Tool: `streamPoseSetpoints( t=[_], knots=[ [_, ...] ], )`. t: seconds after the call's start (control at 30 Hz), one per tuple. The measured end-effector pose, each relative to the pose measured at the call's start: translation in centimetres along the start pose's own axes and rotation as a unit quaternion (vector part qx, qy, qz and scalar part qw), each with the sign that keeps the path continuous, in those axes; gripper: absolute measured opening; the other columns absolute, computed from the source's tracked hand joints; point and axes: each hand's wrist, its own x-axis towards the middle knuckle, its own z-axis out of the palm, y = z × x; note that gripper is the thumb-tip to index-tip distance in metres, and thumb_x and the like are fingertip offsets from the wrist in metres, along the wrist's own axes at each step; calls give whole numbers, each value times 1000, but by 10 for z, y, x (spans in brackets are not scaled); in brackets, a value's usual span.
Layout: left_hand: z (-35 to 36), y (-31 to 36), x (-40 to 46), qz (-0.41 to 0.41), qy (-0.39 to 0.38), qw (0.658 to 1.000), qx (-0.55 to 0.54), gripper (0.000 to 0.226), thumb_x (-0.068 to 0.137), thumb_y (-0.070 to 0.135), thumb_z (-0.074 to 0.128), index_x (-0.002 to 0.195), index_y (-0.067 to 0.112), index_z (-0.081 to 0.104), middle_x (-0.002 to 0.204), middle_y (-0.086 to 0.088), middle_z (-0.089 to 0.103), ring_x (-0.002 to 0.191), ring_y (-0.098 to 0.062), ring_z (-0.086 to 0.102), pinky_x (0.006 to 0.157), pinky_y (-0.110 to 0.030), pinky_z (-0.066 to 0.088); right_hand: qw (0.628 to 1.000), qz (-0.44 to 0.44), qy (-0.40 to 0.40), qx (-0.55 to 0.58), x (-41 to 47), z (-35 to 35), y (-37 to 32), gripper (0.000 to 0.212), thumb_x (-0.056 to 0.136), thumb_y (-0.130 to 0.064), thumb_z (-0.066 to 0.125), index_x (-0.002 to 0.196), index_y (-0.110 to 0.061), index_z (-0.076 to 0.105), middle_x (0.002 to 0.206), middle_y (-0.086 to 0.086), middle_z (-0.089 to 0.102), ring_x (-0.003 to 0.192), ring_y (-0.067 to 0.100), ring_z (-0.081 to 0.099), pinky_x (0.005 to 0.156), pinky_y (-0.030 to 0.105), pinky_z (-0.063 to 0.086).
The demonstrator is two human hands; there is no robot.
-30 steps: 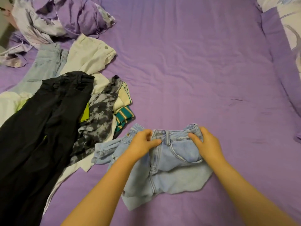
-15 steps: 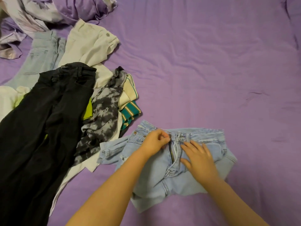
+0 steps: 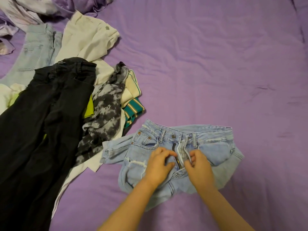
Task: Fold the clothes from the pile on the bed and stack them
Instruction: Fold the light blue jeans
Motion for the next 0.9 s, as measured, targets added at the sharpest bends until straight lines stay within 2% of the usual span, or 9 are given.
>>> streamPoseSetpoints(
  t=[0.13,0.2,0.27,0.33,0.4,0.47,0.53,0.67,0.9],
  knots=[
    [-6,1,12,23,32,999,-27,28,90,5,61,117,9,66,115,-2,61,108,-15,55,97,-22,42,997,-15,41,65,-2,-4,0,17,90,-14,63,76,-19,53,69,2,55,60,14,52,58,19,43],
    [-4,0,20,19,2,1000,1,30,93,8,59,122,8,65,123,-5,56,114,-16,52,97,-11,35,991,0,38,130,1,-5,-5,19,90,-12,62,77,-23,54,67,4,56,56,19,55,57,30,51],
    [-2,-1,26,6,-29,999,19,33,93,13,60,126,12,62,127,-3,46,114,-15,49,98,-13,34,980,5,37,196,5,-6,-12,19,90,-10,61,82,-27,56,65,1,57,53,18,59,51,33,54],
    [-3,-2,32,4,-52,998,30,36,92,16,62,128,17,60,118,0,41,101,-14,49,95,-19,39,980,-17,5,198,9,-4,-15,18,92,-13,60,88,-30,59,69,-5,62,59,14,63,57,29,56],
    [-9,-2,33,-6,-53,999,5,35,89,16,66,124,19,60,107,2,40,87,-11,47,84,-13,40,989,-25,-53,134,12,-1,-12,16,94,-13,57,104,-23,65,84,-4,67,78,16,66,75,32,55],
    [-14,-1,30,-13,-43,998,-39,19,85,12,70,103,17,66,95,0,46,77,-9,47,73,-12,40,994,-16,-78,80,13,1,-3,26,94,-6,55,117,-13,64,93,6,63,88,22,61,84,37,50],
    [-14,-1,21,0,-73,997,-19,7,83,11,72,86,17,70,83,1,53,72,-9,50,71,-22,43,994,-25,-76,76,9,0,5,33,92,3,53,120,-11,62,93,9,60,89,24,59,84,35,50],
    [-2,-4,5,39,-103,988,109,15,85,26,70,100,26,75,89,0,61,86,-14,55,81,-27,43,988,-4,-68,141,-5,0,16,35,93,5,51,123,-12,57,100,-6,61,93,9,59,81,12,47],
    [5,1,4,33,-110,989,97,21,88,31,67,108,26,72,90,7,60,81,-7,53,78,-22,42,981,1,-96,170,-11,-3,23,37,91,5,55,118,-21,57,106,-19,61,98,-5,59,81,6,45]
  ],
)
